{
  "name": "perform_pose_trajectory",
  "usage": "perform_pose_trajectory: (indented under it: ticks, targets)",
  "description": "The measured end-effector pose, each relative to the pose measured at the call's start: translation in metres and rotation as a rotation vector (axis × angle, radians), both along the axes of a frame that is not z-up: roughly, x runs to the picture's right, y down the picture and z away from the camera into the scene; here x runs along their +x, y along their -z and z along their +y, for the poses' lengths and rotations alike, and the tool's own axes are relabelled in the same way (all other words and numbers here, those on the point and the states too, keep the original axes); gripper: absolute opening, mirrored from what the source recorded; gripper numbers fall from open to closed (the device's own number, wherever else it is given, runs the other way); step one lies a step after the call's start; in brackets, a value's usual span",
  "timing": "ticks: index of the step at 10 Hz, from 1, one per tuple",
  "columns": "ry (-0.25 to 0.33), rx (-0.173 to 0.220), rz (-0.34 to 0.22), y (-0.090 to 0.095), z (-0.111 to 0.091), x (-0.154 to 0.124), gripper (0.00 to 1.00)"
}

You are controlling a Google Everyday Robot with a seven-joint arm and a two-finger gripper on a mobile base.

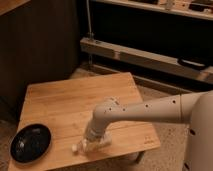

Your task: Place the bottle in the ceramic bowl

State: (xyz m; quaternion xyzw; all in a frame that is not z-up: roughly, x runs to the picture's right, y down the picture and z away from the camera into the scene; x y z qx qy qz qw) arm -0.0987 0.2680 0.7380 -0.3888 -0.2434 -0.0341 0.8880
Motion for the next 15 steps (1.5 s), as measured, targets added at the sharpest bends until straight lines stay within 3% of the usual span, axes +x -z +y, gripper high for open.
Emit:
perform_pose_trajectory:
  ticks: [1,4,5,7,8,10,11,13,15]
  targets:
    - [0.007,-0.009,-0.007,0.004,0.002,-0.001,0.02]
    - [0.004,-0.029,-0.017,0.009,0.005,-0.004,0.00]
    - [-0.010,-0.028,-0.016,0.011,-0.005,-0.005,0.00]
    - [-0.025,-0.005,-0.019,0.010,-0.042,-0.007,0.00]
    - [-0.024,0.017,-0.023,0.007,-0.079,-0.011,0.00]
    - [-0.018,0.042,-0.033,-0.002,-0.123,-0.023,0.00]
    - [-0.015,0.056,-0.054,-0.013,-0.152,-0.043,0.00]
    - [-0.020,0.064,-0.091,-0.022,-0.171,-0.068,0.00]
    - [-0.044,0.058,-0.167,-0.019,-0.181,-0.097,0.00]
